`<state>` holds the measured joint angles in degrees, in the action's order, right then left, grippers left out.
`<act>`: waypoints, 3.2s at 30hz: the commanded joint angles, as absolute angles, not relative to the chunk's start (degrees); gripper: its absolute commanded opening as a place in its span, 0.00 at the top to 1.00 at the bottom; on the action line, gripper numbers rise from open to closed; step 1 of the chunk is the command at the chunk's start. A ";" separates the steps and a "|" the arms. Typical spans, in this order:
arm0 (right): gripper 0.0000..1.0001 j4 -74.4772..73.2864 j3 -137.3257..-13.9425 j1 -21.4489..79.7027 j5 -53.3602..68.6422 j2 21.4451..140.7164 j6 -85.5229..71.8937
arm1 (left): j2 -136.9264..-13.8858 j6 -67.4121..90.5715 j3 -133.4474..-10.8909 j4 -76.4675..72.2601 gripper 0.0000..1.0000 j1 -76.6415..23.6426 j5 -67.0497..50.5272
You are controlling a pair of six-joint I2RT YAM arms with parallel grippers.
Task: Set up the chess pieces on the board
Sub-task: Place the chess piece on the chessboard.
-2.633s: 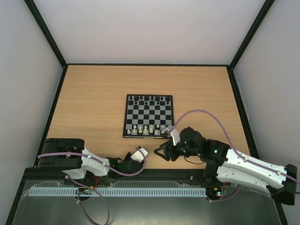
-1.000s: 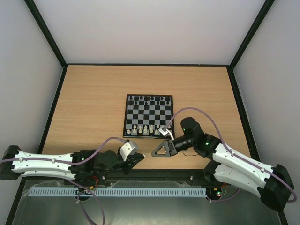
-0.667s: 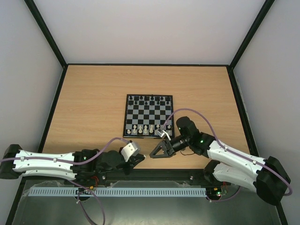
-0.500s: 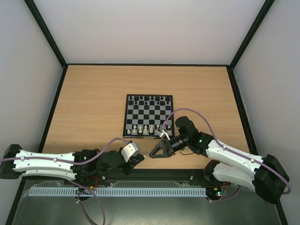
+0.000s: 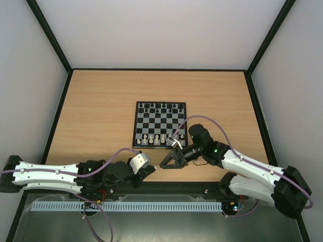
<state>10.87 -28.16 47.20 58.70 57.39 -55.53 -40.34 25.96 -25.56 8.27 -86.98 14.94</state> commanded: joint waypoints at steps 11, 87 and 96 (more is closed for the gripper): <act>0.53 15.99 -28.69 46.89 59.92 61.14 -61.72 | -39.38 24.61 -27.12 8.79 0.95 -87.80 15.01; 0.85 16.36 -29.65 47.97 61.23 67.13 -58.69 | -45.26 22.60 -29.28 5.83 0.75 -88.15 19.94; 0.88 17.06 -30.49 47.55 58.52 64.51 -59.64 | -38.65 23.91 -28.61 7.26 0.65 -88.15 21.60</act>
